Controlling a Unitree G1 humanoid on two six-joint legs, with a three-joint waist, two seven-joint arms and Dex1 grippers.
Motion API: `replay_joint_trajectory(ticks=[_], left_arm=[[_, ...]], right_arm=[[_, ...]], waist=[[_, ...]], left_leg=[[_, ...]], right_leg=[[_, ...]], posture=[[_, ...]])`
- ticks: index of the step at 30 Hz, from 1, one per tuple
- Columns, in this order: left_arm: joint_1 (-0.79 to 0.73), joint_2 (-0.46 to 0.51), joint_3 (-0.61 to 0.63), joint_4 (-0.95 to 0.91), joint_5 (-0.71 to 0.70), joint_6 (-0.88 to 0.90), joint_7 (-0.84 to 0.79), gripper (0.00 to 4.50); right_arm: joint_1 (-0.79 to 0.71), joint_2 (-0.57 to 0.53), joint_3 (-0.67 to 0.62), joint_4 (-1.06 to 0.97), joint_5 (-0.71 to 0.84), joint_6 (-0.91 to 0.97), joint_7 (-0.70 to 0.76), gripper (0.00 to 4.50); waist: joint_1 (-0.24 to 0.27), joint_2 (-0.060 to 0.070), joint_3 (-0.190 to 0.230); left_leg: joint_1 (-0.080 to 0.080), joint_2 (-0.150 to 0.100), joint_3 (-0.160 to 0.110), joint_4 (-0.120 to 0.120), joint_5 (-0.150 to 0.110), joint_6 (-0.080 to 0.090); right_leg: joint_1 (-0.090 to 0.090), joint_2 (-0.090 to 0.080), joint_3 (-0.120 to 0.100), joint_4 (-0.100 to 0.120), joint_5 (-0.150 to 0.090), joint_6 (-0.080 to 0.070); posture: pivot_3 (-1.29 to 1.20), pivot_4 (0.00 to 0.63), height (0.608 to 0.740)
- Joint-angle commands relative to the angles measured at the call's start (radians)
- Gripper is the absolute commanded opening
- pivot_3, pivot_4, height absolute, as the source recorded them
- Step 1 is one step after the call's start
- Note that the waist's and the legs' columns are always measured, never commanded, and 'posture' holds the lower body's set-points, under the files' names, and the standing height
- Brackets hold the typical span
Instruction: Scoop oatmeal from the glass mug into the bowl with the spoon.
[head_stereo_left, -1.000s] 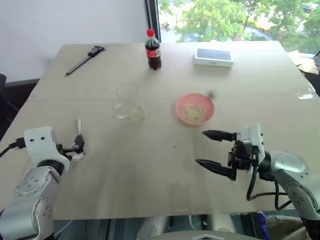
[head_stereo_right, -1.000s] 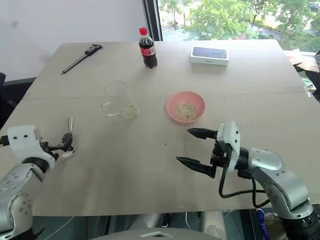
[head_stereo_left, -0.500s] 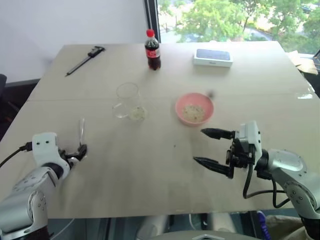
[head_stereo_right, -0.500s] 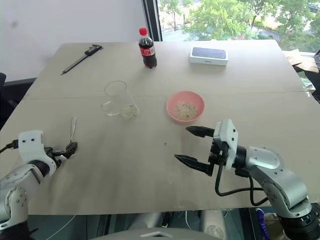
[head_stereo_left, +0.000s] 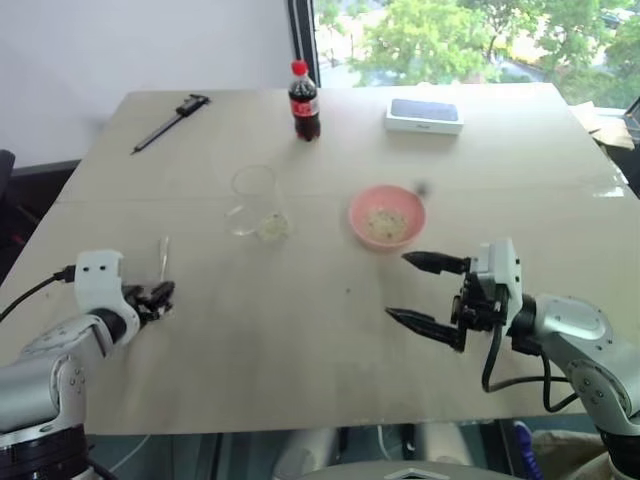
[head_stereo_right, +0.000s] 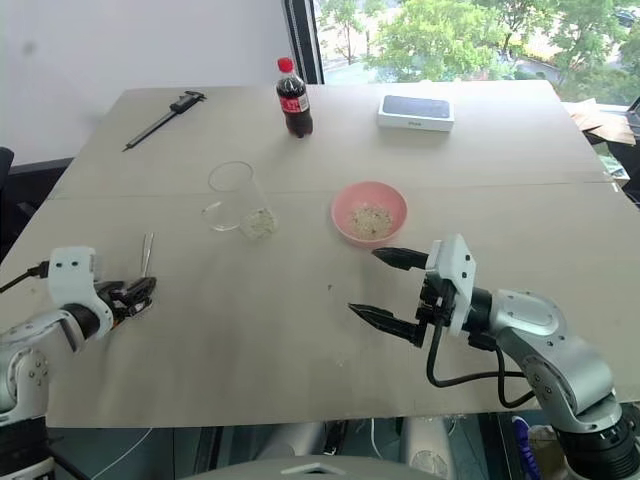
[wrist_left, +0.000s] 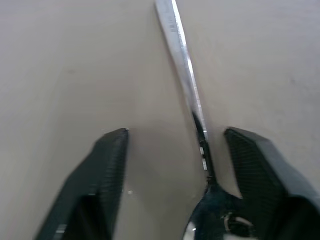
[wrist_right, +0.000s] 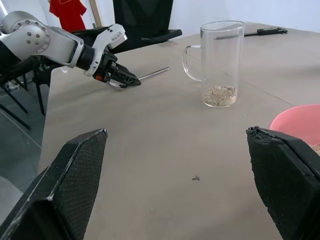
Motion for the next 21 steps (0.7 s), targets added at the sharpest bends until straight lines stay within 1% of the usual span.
replay_joint_trajectory(ticks=[1,2,3,4,5,8,11,17,21], left_arm=[[-0.007,-0.025,0.010,0.021,-0.008,0.037,0.015,1.58],[-0.011,-0.034,0.016,0.016,-0.012,0.045,0.022,1.14],[-0.010,-0.040,0.021,0.011,-0.011,0.050,0.028,0.83],[-0.006,-0.051,0.030,0.003,-0.010,0.055,0.036,0.38],[0.003,-0.063,0.041,-0.004,-0.011,0.058,0.042,0.16],[0.027,-0.111,0.076,-0.037,-0.020,0.050,0.061,0.16],[0.050,-0.154,0.094,-0.085,-0.021,0.003,0.066,0.16],[0.082,-0.264,0.154,-0.229,-0.047,-0.179,0.084,0.16],[0.120,-0.338,0.198,-0.348,-0.089,-0.346,0.055,0.16]], right_arm=[[-0.018,0.003,0.003,-0.026,-0.002,-0.017,0.003,4.50],[-0.018,0.002,0.002,-0.026,-0.003,-0.018,0.005,4.50],[-0.019,0.002,0.002,-0.025,-0.007,-0.019,0.007,4.50],[-0.020,0.001,0.001,-0.022,-0.010,-0.021,0.009,4.50],[-0.023,0.000,0.000,-0.018,-0.013,-0.023,0.011,4.50],[-0.029,-0.001,-0.001,-0.010,-0.019,-0.025,0.016,4.50],[-0.030,-0.006,-0.001,-0.005,-0.019,-0.025,0.028,4.50],[-0.053,-0.003,-0.006,0.017,-0.005,-0.019,0.046,4.50],[-0.074,0.016,-0.013,0.027,0.042,0.007,0.044,4.50]], waist=[[0.000,0.000,0.000],[0.000,0.001,0.000],[0.000,0.001,0.000],[0.000,0.001,0.000],[0.000,0.001,0.000],[-0.002,0.001,-0.001],[-0.002,0.001,-0.001],[0.000,0.000,0.000],[-0.001,-0.005,0.002]], left_leg=[[0.000,0.000,0.000,0.000,0.000,0.000],[0.000,0.001,0.000,0.000,0.000,0.000],[0.000,0.001,0.000,0.000,0.000,-0.001],[0.000,0.001,0.000,0.000,0.001,-0.001],[0.000,0.001,0.000,0.000,0.001,-0.001],[0.000,0.001,0.001,0.000,0.001,0.000],[0.000,0.001,0.002,0.000,0.001,0.000],[0.000,0.001,0.002,0.000,0.000,-0.001],[-0.001,0.001,0.002,0.000,0.000,-0.001]], right_leg=[[0.000,0.000,0.000,0.000,0.000,0.000],[0.000,0.000,0.000,0.000,0.000,0.000],[0.000,0.000,0.000,0.000,0.000,0.000],[0.000,0.000,0.000,0.000,0.000,-0.001],[0.000,0.000,0.000,0.000,0.001,-0.001],[0.000,0.000,0.001,0.000,0.001,-0.001],[0.000,0.000,0.001,0.000,0.001,-0.001],[0.000,0.000,0.001,-0.001,0.001,-0.001],[0.000,0.000,0.000,-0.001,0.001,-0.001]], posture=[[0.00,0.150,0.740],[0.00,0.150,0.740],[0.00,0.150,0.740],[0.00,0.150,0.740],[0.00,0.150,0.740],[0.00,0.150,0.740],[0.00,0.150,0.740],[0.00,0.150,0.740],[0.00,0.150,0.740]])
